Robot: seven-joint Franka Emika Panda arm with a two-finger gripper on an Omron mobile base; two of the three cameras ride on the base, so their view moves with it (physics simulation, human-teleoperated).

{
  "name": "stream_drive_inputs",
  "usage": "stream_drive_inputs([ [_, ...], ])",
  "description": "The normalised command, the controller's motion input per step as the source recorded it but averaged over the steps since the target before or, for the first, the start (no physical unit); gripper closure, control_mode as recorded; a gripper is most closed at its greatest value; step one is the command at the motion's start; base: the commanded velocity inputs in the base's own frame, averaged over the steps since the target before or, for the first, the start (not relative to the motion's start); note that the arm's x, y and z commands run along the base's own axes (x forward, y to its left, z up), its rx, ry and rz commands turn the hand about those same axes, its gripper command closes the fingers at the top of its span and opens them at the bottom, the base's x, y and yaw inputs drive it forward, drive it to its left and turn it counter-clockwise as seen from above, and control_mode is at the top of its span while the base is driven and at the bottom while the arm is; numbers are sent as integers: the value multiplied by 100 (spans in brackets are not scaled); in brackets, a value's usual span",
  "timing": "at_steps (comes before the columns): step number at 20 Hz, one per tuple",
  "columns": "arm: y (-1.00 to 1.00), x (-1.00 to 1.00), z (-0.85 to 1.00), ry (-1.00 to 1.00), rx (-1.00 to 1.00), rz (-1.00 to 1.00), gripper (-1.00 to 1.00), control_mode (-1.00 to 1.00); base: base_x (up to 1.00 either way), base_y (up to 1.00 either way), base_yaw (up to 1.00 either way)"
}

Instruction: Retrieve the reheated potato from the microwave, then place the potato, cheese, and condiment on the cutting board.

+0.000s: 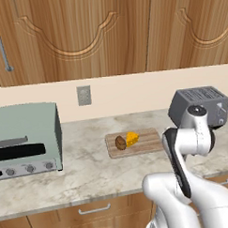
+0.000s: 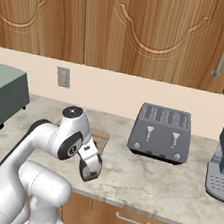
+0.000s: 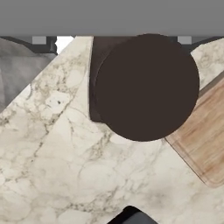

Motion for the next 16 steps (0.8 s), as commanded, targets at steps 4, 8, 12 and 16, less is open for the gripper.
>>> stream_drive_inputs([
  [4,0,8,-5,-5,-2,0,-100,-100,0,0,0],
  [8,0,7,-7,-3,-3,-3,-100,-100,0,0,0],
  [12,0,2,-11,-2,-2,-4,-100,-100,0,0,0],
  [16,0,0,-15,-2,-3,-6,-100,-100,0,0,0],
])
